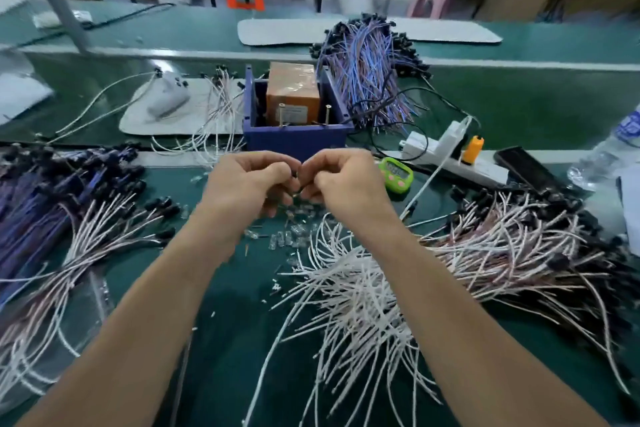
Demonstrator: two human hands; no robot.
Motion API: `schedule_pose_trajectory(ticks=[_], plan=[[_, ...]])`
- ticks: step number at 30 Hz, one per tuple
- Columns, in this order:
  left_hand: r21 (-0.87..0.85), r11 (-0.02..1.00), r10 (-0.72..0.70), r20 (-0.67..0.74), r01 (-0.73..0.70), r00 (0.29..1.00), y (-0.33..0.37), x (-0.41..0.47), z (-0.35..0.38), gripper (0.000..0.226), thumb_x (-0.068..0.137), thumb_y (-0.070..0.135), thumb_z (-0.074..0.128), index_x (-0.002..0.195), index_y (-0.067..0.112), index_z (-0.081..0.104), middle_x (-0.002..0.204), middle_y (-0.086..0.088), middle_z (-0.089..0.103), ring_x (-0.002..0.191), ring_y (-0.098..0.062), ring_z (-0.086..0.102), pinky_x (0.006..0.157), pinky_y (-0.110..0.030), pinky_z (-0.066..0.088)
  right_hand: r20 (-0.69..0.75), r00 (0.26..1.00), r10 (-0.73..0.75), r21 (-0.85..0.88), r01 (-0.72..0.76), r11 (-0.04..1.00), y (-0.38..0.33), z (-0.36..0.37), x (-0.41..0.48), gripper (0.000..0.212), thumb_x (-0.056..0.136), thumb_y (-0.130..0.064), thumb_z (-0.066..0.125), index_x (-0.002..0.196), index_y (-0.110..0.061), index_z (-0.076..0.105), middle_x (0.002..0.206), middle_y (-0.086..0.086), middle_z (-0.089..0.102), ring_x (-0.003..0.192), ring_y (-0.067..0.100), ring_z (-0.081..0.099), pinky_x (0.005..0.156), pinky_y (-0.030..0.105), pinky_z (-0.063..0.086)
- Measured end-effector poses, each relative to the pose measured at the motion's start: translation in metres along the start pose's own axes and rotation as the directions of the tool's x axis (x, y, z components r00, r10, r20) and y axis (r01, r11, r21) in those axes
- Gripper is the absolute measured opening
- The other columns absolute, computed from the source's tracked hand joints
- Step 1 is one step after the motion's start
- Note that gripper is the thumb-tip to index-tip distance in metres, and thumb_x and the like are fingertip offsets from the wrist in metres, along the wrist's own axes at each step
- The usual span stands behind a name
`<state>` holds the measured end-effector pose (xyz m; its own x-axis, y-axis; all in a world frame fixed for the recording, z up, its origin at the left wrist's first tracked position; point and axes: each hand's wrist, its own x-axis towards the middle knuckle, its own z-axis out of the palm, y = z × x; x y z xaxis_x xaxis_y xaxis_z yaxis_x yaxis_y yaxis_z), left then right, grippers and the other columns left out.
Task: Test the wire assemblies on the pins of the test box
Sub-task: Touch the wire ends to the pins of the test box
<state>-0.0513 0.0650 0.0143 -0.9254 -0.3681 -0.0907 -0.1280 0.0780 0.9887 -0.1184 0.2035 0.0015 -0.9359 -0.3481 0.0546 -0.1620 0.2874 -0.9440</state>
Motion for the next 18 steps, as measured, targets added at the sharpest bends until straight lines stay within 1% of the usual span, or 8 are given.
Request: schedule_pose_trajectory(ticks=[3, 5, 6, 8, 10, 12, 15, 18], plan=[[0.049, 0.999, 0.011, -0.137, -0.004, 0.99, -0.016, 0.006, -0.042, 0.034, 0.094, 0.004, 0.065, 0.073, 0.026, 0.081, 0.067, -0.005, 0.075, 0.051, -0.013, 0.063, 0.045, -0.02, 0.045, 0.209, 0.978, 0.015, -0.131, 0.013, 0.991, -0.014, 0.037, 0.012, 0.031, 0.077, -0.006, 0.052, 0.072, -0.025, 0.076, 0.071, -0.001, 0.076, 0.071, 0.021, 0.074, 0.072, 0.044, 0.064], [0.201, 0.98, 0.039, -0.262, 0.015, 0.964, -0.031, 0.01, -0.072, 0.035, 0.088, 0.006, 0.068, 0.072, 0.034, 0.08, 0.066, 0.003, 0.075, 0.057, -0.013, 0.064, 0.054, -0.024, 0.051, 0.345, 0.938, 0.024, -0.266, 0.073, 0.961, -0.024, 0.063, 0.02, 0.027, 0.084, -0.007, 0.059, 0.079, -0.025, 0.078, 0.072, -0.007, 0.075, 0.07, 0.011, 0.071, 0.067, 0.03, 0.061], [0.301, 0.951, 0.039, -0.331, 0.066, 0.943, -0.038, 0.01, -0.087, 0.037, 0.084, 0.005, 0.069, 0.073, 0.039, 0.08, 0.069, 0.009, 0.076, 0.063, -0.011, 0.066, 0.064, -0.027, 0.055, 0.425, 0.905, 0.03, -0.322, 0.12, 0.939, -0.03, 0.077, 0.023, 0.026, 0.087, -0.008, 0.06, 0.085, -0.025, 0.079, 0.077, -0.009, 0.075, 0.073, 0.009, 0.07, 0.066, 0.026, 0.06], [0.467, 0.869, 0.069, -0.439, 0.162, 0.896, -0.049, 0.005, -0.111, 0.044, 0.075, -0.003, 0.064, 0.076, 0.038, 0.078, 0.093, 0.019, 0.078, 0.085, -0.007, 0.069, 0.088, -0.024, 0.054, 0.58, 0.814, 0.037, -0.384, 0.234, 0.893, -0.039, 0.105, 0.028, 0.024, 0.091, -0.007, 0.063, 0.096, -0.022, 0.081, 0.089, -0.006, 0.078, 0.083, 0.01, 0.072, 0.074, 0.025, 0.061], [0.6, 0.778, 0.141, -0.458, 0.188, 0.878, -0.061, -0.001, -0.13, 0.05, 0.071, -0.009, 0.06, 0.083, 0.035, 0.079, 0.12, 0.014, 0.073, 0.108, -0.008, 0.065, 0.098, -0.013, 0.038, 0.656, 0.754, 0.033, -0.425, 0.333, 0.842, -0.046, 0.13, 0.033, 0.027, 0.091, -0.004, 0.062, 0.104, -0.018, 0.081, 0.099, -0.002, 0.079, 0.092, 0.015, 0.072, 0.085, 0.029, 0.06], [0.658, 0.723, 0.184, -0.475, 0.209, 0.861, -0.07, -0.005, -0.147, 0.043, 0.075, -0.006, 0.064, 0.088, 0.031, 0.082, 0.121, 0.012, 0.072, 0.109, -0.011, 0.064, 0.097, -0.014, 0.037, 0.653, 0.756, 0.036, -0.505, 0.4, 0.764, -0.048, 0.15, 0.04, 0.033, 0.088, 0.0, 0.059, 0.109, -0.017, 0.079, 0.108, 0.003, 0.077, 0.101, 0.021, 0.07, 0.093, 0.035, 0.058], [0.651, 0.709, 0.114, -0.485, 0.271, 0.867, -0.08, -0.011, -0.167, 0.029, 0.083, 0.01, 0.072, 0.095, 0.034, 0.082, 0.101, 0.011, 0.077, 0.076, -0.005, 0.061, 0.083, -0.019, 0.046, 0.635, 0.772, 0.028, -0.582, 0.454, 0.675, -0.044, 0.177, 0.048, 0.035, 0.085, 0.002, 0.058, 0.11, -0.015, 0.075, 0.11, 0.009, 0.074, 0.103, 0.029, 0.068, 0.093, 0.039, 0.057], [0.671, 0.692, 0.006, -0.374, 0.266, 0.928, -0.09, -0.014, -0.171, 0.026, 0.082, 0.018, 0.076, 0.102, 0.034, 0.081, 0.096, 0.007, 0.079, 0.081, -0.012, 0.065, 0.078, -0.021, 0.049, 0.633, 0.774, 0.019, -0.617, 0.489, 0.617, -0.037, 0.195, 0.047, 0.031, 0.086, -0.001, 0.056, 0.109, -0.017, 0.069, 0.105, 0.009, 0.072, 0.096, 0.031, 0.065, 0.087, 0.04, 0.057]])
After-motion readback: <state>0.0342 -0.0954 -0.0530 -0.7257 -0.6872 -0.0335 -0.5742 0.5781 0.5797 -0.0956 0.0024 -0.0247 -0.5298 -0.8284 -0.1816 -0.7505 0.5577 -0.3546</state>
